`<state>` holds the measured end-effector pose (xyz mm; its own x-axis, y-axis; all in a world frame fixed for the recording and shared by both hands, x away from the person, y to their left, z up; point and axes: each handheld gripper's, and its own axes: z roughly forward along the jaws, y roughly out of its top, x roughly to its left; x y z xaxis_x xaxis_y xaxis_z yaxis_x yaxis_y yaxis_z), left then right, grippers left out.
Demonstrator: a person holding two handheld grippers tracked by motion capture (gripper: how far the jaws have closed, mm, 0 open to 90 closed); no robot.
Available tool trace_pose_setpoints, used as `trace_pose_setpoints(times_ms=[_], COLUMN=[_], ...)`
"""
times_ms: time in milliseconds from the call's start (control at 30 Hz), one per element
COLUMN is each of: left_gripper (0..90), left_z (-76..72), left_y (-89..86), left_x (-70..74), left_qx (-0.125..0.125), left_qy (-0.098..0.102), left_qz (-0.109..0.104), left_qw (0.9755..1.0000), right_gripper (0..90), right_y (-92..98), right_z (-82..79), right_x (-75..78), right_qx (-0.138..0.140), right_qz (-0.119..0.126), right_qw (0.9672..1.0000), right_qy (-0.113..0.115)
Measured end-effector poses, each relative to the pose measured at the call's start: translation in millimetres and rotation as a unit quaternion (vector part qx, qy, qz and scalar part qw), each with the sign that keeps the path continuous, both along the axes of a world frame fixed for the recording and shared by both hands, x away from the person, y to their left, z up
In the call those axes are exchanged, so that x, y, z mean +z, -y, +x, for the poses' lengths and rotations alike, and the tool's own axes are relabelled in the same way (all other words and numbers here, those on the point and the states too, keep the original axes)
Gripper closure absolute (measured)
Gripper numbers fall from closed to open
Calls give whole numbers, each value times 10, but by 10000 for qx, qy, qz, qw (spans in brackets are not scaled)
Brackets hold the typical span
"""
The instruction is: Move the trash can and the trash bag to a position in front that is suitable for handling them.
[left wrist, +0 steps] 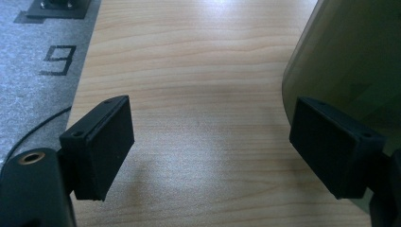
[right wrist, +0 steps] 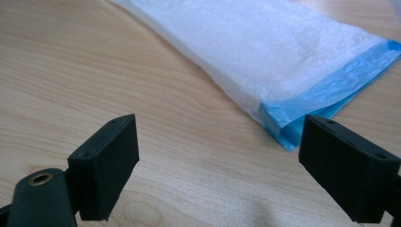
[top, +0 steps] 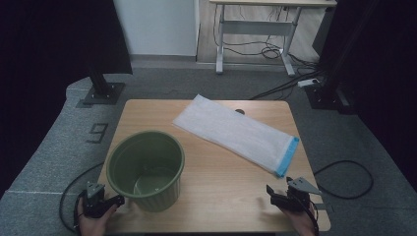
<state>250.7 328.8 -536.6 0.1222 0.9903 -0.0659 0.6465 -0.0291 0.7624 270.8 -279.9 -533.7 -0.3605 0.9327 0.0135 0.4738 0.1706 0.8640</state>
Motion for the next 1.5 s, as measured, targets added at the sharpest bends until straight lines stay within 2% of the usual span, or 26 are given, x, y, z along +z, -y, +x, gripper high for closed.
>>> trace_pose_setpoints(times_ms=[100, 233, 267, 333, 400, 433, 500, 533, 600, 667, 700, 733, 767, 800, 833, 867, 900, 967, 1033, 1100, 1167, 1200, 1267, 1367, 1467, 1500], left_gripper=[140, 139, 139, 139, 139, 140, 140, 140, 144, 143, 143, 145, 146, 147, 147, 143, 143, 143, 151, 160, 164, 164, 164, 166, 166, 167], left_z=[-3, -44, -88, -109, -155, -155, -171, -171, -194, -247, -247, -272, -272, -285, -285, -280, -280, -267, -244, -214, -179, -156, -123, -76, -22, -1], left_y=[-35, -92, -110, -107, -81, -81, -62, -62, -39, -6, -6, 16, 16, 58, 58, 138, 138, 232, 318, 367, 437, 485, 557, 697, 787, 818], left_x=[10, 35, 56, 64, 78, 78, 79, 79, 106, 132, 132, 141, 141, 163, 163, 199, 199, 223, 228, 215, 205, 201, 195, 184, 188, 190], left_qx=[-152, -353, -560, -670, -1044, -1044, -1291, -1291, -1509, -1906, -1906, -2245, -2245, -2543, -2543, -2819, -2819, -3070, -3062, -3126, -3221, -3280, -3343, -3393, -3418, -3446], left_qy=[16, 117, 200, 234, 245, 245, 228, 228, 296, 420, 420, 381, 381, 395, 395, 409, 409, 396, 439, 472, 442, 429, 403, 348, 353, 349], left_qz=[-22, -25, -71, -65, 16, 16, 37, 37, 60, 157, 157, 203, 203, 70, 70, 5, 5, -23, 37, -23, -22, -8, 34, 264, 240, 251], left_qw=[9999, 9993, 9982, 9975, 9942, 9942, 9914, 9914, 9881, 9807, 9807, 9735, 9735, 9663, 9663, 9586, 9586, 9509, 9510, 9487, 9457, 9437, 9416, 9396, 9388, 9377], right_gripper=[125, 128, 129, 130, 130, 130, 132, 132, 135, 136, 136, 136, 136, 136, 136, 136, 136, 136, 137, 140, 140, 140, 140, 140, 140, 140], right_y=[-43, -33, -9, 0, 16, 16, 16, 16, 7, -17, -17, -44, -44, -65, -65, -84, -84, -91, -85, -83, -92, -97, -107, -103, -88, -83], right_z=[14, -19, -41, -44, -26, -26, -9, -9, -13, -15, -15, -18, -18, -31, -31, -53, -53, -62, -67, -83, -104, -111, -127, -137, -150, -155], right_x=[-45, -1, 33, 34, 17, 17, 20, 20, 21, -2, -2, -11, -11, -3, -3, 11, 11, 16, 29, 54, 82, 88, 92, 79, 71, 71], right_qx=[47, 202, 288, 306, 340, 340, 369, 369, 403, 478, 478, 555, 555, 599, 599, 653, 653, 672, 721, 769, 826, 841, 885, 900, 876, 866], right_qz=[-118, 91, 179, 177, 164, 164, 125, 125, 111, -8, -8, -81, -81, -105, -105, -129, -129, -150, -30, 155, 222, 227, 219, 195, 203, 198], right_qw=[9999, 9997, 9994, 9994, 9993, 9993, 9992, 9992, 9991, 9988, 9988, 9984, 9984, 9981, 9981, 9978, 9978, 9976, 9974, 9969, 9963, 9962, 9958, 9957, 9959, 9960], right_qy=[-93, -53, 20, 24, -15, -15, -23, -23, -21, -70, -70, -102, -102, -95, -95, -49, -49, -34, -89, -119, -103, -92, -94, -116, -135, -129])
